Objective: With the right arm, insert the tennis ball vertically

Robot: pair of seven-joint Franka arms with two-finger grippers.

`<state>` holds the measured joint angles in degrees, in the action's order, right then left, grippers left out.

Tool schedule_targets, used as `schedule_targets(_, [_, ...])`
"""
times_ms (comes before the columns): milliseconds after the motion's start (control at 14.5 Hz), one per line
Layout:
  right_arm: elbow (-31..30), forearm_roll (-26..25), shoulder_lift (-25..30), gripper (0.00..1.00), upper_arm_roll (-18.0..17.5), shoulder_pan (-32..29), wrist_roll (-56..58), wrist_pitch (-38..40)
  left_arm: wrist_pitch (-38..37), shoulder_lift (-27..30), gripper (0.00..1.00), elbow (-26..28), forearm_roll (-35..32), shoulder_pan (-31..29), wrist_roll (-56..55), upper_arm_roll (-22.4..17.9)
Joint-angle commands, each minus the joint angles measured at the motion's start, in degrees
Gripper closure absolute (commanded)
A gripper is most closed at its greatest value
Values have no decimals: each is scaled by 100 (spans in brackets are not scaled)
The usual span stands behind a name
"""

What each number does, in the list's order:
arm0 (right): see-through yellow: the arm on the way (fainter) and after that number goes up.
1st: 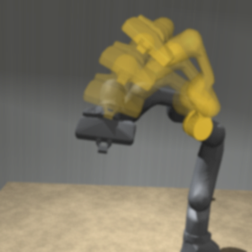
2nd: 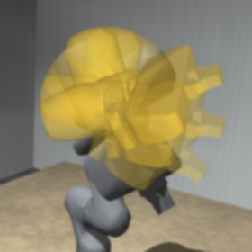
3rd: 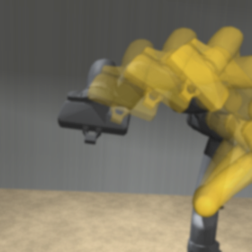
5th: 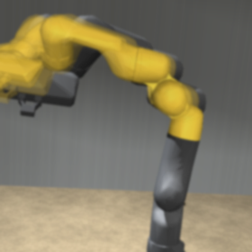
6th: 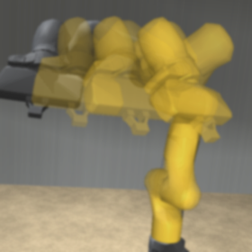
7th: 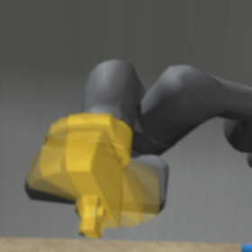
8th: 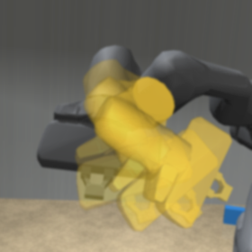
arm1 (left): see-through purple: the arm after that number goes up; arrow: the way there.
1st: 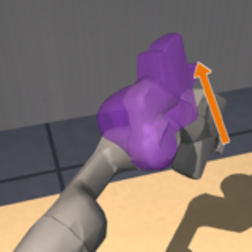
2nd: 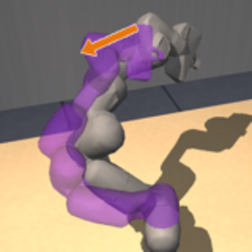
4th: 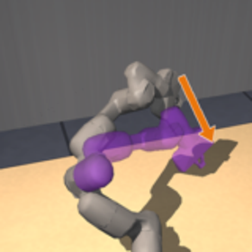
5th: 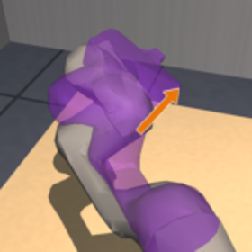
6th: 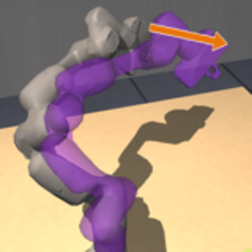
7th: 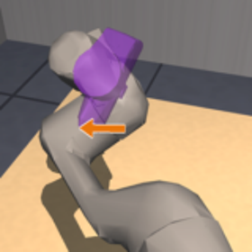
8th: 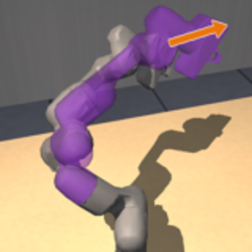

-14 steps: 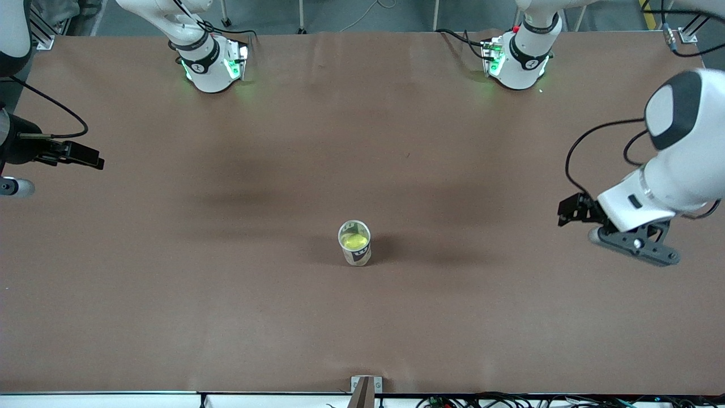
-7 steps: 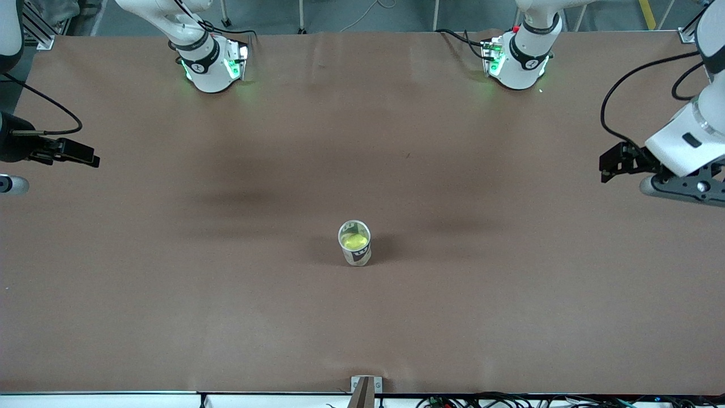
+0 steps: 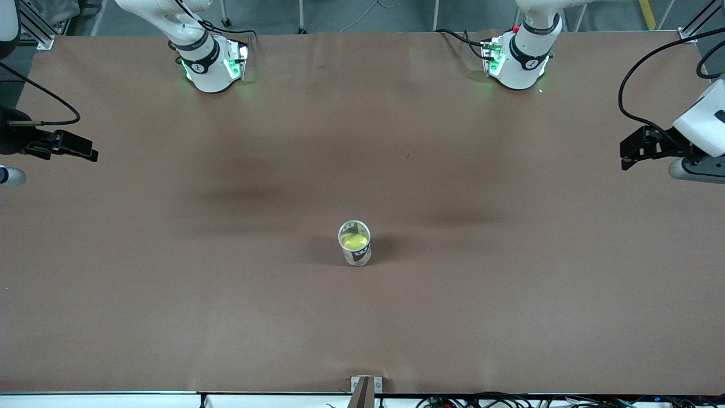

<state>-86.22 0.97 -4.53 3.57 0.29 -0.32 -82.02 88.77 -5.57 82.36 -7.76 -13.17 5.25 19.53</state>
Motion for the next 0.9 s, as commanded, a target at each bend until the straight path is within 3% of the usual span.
schedule_targets(0, [61,-9,101,0,73,68,67,63,-245,64,0,-106,168,-115,55,16])
schedule_targets(138, [219,0,49,0,82,59,50,81,-404,230,0,-80,484,-19,3,-255])
schedule_targets(414, [263,18,31,0,82,33,24,90,-518,389,0,8,503,797,-321,-1011])
schedule_targets(829, [272,35,40,0,82,68,32,397,-624,706,0,342,529,1054,-955,-1180])
